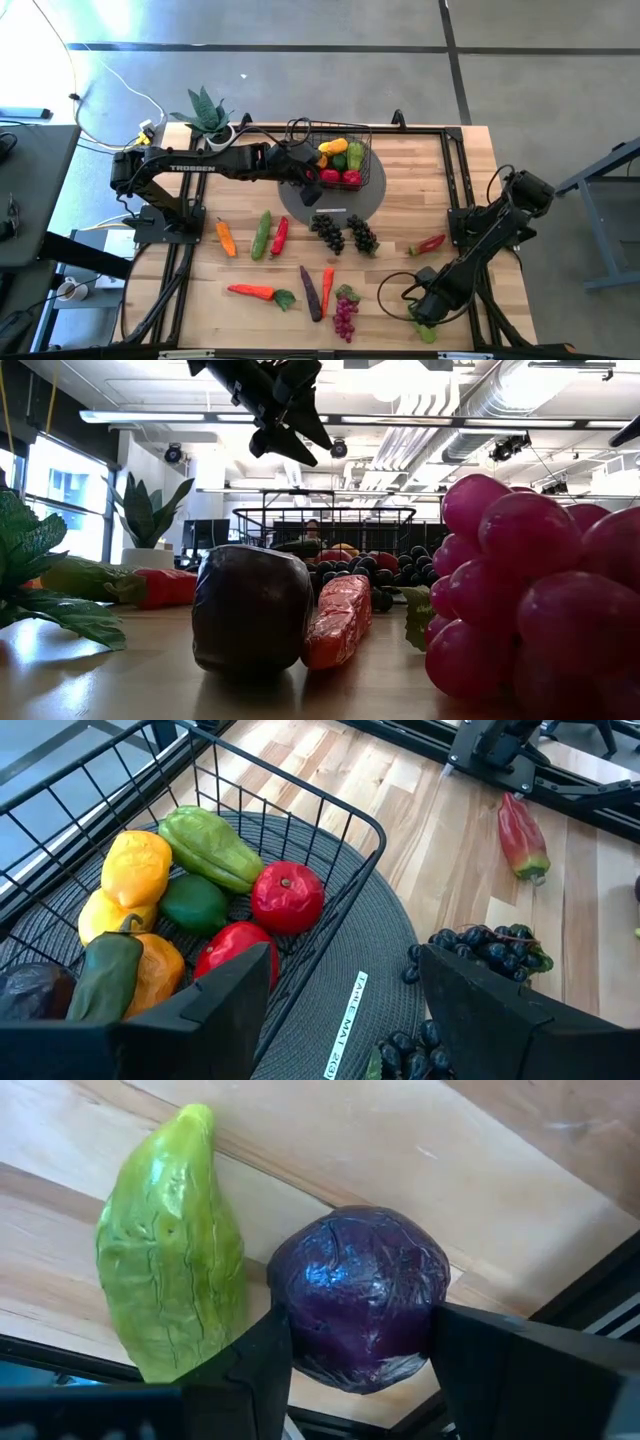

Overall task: Build produce basket
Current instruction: Put the purple plum into the wire basket

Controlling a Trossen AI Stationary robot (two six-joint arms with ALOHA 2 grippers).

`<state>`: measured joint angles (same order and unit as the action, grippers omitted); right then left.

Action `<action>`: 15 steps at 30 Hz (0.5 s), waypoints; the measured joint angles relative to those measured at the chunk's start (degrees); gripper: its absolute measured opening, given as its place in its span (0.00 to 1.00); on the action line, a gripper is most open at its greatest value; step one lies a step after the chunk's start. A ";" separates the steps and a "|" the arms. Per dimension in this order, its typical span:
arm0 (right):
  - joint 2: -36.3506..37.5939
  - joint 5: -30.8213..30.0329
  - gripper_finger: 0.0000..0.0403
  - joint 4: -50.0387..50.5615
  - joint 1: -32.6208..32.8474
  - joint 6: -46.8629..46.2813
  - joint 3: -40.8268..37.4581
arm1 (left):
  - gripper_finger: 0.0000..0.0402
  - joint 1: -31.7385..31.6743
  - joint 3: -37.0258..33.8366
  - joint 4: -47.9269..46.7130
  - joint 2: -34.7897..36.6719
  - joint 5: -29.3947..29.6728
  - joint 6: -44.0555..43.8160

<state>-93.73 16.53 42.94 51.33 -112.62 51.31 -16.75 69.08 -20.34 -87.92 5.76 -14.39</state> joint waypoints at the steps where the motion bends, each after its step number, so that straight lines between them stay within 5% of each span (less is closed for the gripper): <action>1: 0.00 0.00 0.41 0.03 0.00 -0.02 -0.01 | 0.61 0.00 0.00 0.00 0.00 0.00 0.00; 15: -0.61 -8.25 0.40 13.29 0.10 -2.28 7.78 | 0.61 0.00 0.00 0.01 0.00 0.00 0.02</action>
<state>-94.35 8.29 56.23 51.44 -114.89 59.09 -16.75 69.08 -20.32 -87.92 5.76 -14.37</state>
